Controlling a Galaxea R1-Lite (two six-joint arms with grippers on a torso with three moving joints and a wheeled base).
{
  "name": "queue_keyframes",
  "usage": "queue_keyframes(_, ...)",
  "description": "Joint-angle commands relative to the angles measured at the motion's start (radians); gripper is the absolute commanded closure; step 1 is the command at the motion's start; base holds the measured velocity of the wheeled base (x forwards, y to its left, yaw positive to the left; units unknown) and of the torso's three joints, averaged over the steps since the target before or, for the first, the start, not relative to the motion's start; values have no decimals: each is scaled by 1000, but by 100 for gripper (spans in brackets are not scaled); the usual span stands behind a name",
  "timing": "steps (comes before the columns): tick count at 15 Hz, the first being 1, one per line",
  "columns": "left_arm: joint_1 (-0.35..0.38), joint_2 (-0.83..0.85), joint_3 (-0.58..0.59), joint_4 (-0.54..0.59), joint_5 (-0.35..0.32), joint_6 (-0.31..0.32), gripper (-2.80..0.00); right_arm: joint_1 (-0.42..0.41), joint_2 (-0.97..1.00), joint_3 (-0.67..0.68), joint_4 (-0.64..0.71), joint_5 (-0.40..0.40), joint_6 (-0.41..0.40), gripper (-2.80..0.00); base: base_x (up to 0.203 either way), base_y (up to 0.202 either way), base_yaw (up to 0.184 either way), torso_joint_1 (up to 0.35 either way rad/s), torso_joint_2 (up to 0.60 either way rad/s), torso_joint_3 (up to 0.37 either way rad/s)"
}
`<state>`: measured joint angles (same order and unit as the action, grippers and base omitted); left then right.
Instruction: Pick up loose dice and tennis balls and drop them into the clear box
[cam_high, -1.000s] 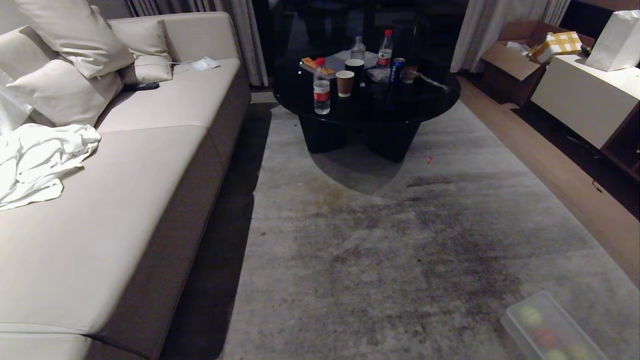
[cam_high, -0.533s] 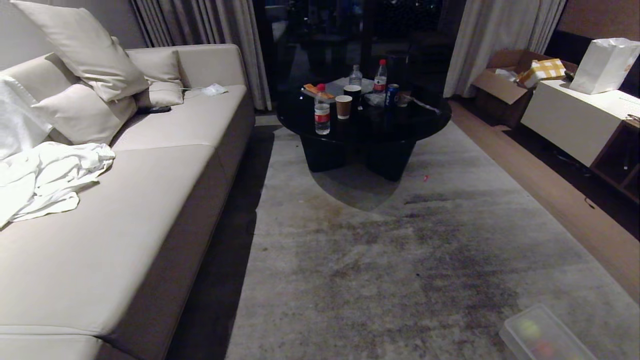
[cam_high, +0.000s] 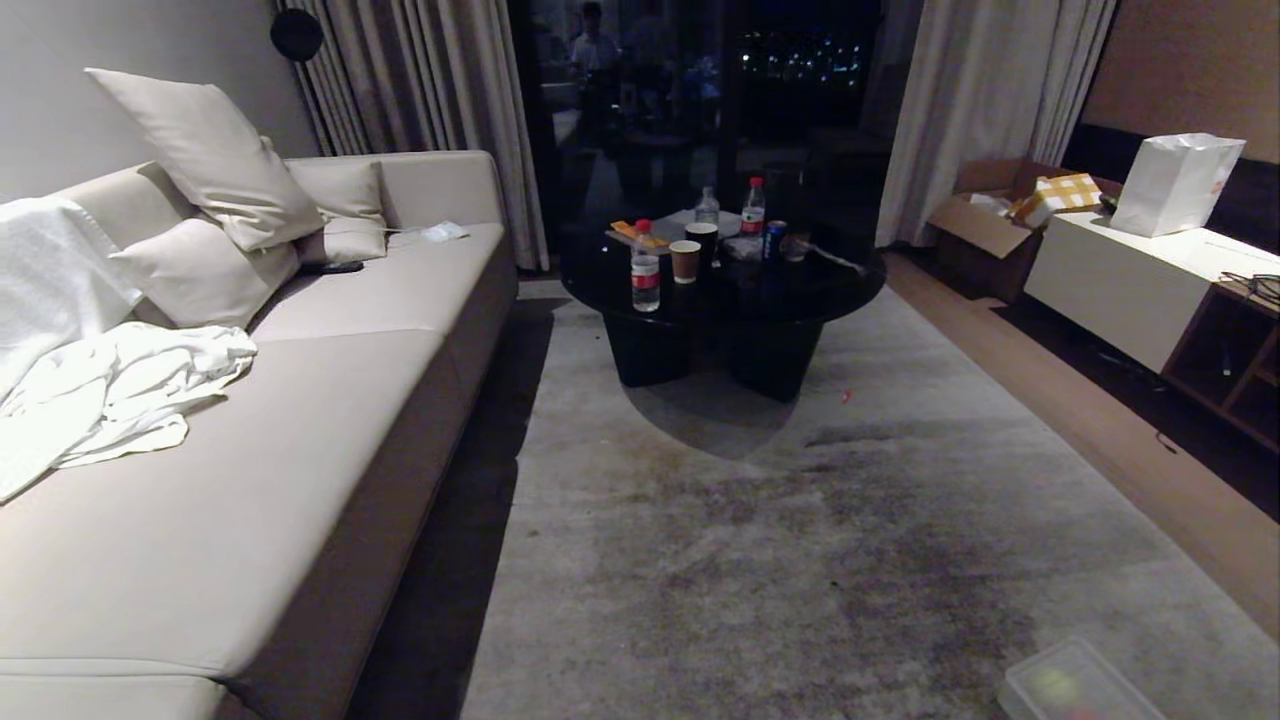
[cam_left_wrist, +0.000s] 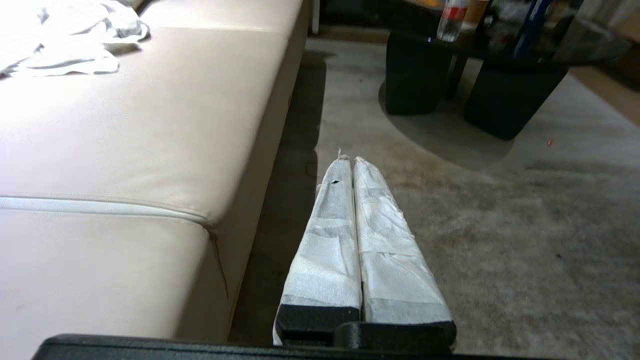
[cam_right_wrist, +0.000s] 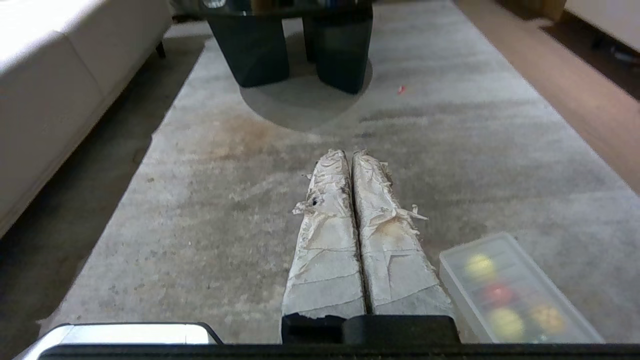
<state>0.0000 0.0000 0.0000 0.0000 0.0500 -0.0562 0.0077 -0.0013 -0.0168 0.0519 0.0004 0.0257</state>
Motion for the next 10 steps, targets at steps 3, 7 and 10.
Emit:
queue_keyframes(3, 0, 2, 2, -2, 1, -2, 0, 0, 1, 0, 0, 1, 0, 0, 0, 0, 0, 1, -1, 69)
queue_keyframes(7, 0, 2, 2, -2, 1, -2, 0, 0, 1, 0, 0, -7, 3, 0, 0, 0, 0, 0, 0, 0)
queue_keyframes(10, 0, 1, 2, -2, 1, -2, 0, 0, 1, 0, 0, -7, 22, 0, 0, 0, 0, 0, 0, 0)
